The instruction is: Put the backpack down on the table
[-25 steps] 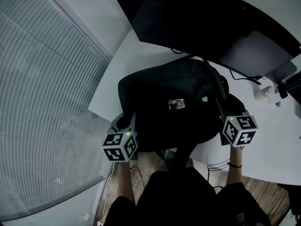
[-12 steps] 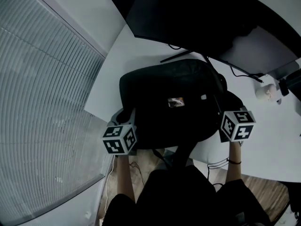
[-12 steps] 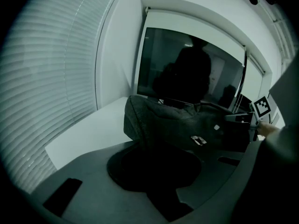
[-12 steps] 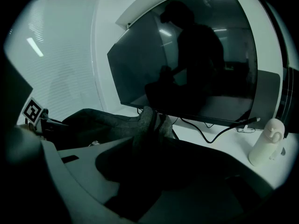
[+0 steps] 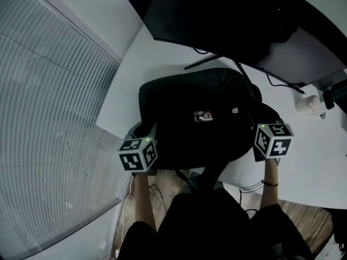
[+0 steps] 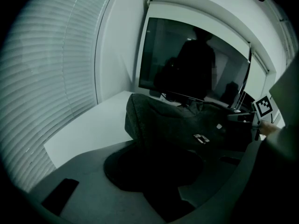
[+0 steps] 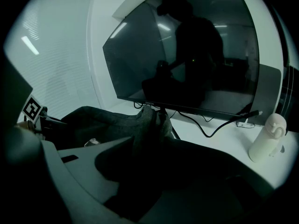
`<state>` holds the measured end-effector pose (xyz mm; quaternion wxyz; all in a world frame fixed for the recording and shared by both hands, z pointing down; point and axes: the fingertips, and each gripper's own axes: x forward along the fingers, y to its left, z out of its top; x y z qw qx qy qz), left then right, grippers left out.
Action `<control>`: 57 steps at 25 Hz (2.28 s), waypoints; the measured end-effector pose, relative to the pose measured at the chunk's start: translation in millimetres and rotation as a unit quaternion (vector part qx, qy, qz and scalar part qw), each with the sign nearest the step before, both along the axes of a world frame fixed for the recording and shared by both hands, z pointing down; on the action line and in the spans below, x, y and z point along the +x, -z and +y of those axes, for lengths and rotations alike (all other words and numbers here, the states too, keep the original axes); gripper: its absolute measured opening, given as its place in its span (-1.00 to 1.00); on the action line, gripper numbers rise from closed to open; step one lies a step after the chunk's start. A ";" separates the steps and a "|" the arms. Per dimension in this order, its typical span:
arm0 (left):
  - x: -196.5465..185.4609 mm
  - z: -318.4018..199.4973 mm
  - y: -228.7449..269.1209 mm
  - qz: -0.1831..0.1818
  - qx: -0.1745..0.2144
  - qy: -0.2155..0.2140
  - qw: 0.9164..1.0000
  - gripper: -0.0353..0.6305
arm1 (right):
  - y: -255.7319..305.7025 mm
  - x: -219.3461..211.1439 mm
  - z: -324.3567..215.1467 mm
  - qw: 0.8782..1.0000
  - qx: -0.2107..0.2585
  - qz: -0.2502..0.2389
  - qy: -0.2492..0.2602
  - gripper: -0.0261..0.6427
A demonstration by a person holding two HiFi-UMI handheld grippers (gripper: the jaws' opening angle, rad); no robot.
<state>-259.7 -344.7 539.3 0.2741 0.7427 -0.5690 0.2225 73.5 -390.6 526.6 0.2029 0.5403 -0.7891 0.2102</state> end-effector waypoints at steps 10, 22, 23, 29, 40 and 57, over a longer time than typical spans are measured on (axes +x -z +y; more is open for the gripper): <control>-4.7 -3.8 -14.1 -0.012 -0.031 0.016 0.999 -0.48 | -14.7 6.8 -3.1 0.999 -0.033 0.007 -0.015 -0.47; -8.8 -6.2 -13.2 -0.054 -0.037 0.033 0.997 -0.23 | -11.2 20.0 -6.0 0.997 -0.015 0.063 -0.042 -0.29; -9.5 -6.2 -10.5 -0.057 -0.032 0.036 0.997 -0.22 | -7.6 19.6 -6.7 0.997 -0.009 0.065 -0.041 -0.28; -14.1 -4.4 14.7 -0.097 0.030 0.032 0.994 -0.25 | 15.9 15.5 -6.0 0.996 0.034 0.074 -0.048 -0.28; -3.4 13.2 57.7 -0.083 0.112 0.009 0.990 -0.79 | 52.3 -3.2 13.6 0.993 0.087 0.081 -0.024 -0.82; -6.5 56.9 124.4 -0.017 0.227 0.015 0.974 -0.84 | 128.8 -2.3 56.0 0.975 0.209 -0.079 -0.016 -0.88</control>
